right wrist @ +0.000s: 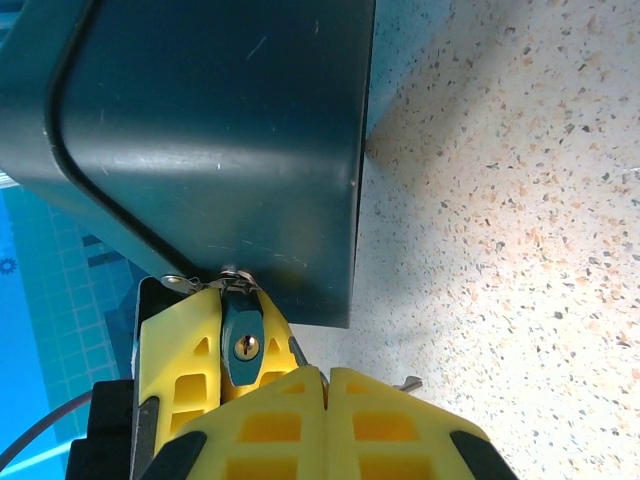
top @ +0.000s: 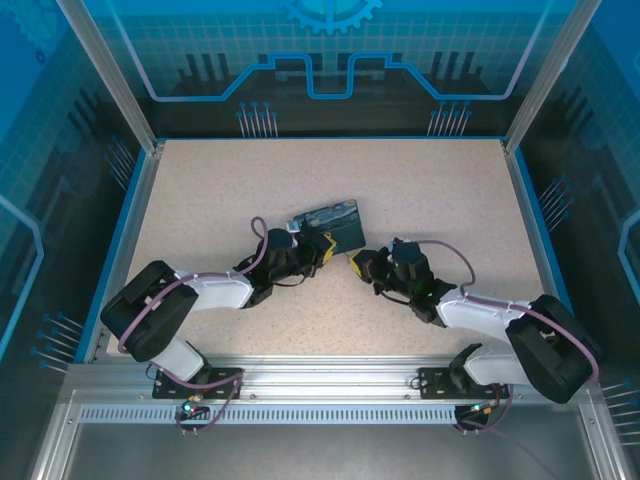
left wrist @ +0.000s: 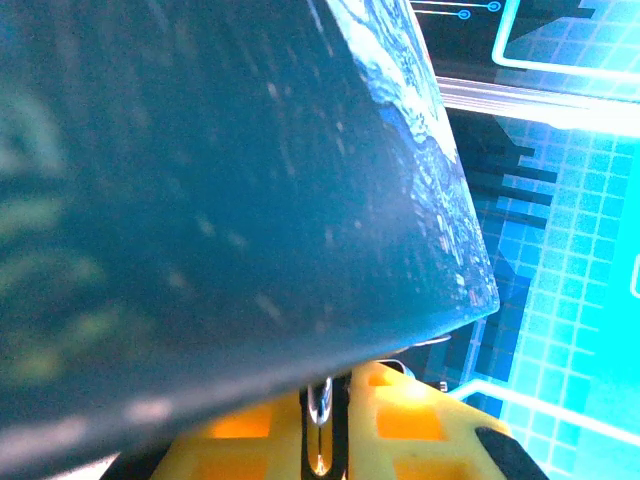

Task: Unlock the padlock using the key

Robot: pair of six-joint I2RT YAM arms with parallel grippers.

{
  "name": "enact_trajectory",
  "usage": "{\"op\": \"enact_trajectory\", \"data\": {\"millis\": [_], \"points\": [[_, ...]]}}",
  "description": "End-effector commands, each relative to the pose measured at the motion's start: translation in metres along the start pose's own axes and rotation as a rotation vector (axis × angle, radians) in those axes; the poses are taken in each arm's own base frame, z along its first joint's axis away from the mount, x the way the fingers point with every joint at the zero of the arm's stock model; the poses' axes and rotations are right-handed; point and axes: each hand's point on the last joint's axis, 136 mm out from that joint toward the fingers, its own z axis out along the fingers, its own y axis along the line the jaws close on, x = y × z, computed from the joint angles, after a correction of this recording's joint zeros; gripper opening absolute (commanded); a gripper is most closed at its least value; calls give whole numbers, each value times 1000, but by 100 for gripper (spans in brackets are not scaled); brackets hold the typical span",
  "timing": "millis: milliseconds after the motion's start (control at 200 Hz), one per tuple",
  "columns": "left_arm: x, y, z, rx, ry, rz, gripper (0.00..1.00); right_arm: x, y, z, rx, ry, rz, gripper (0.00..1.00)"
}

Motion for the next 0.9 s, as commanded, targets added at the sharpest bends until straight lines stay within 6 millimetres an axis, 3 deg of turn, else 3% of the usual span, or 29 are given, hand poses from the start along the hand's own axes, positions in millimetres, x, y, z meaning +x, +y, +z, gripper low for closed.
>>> {"op": "enact_trajectory", "data": {"millis": [0, 895], "points": [[0, -20, 2, 58, -8, -3, 0, 6, 17, 4, -39, 15, -31, 0], [1, -20, 4, 62, -1, -5, 0, 10, 30, 14, -60, 35, -39, 0]]}}
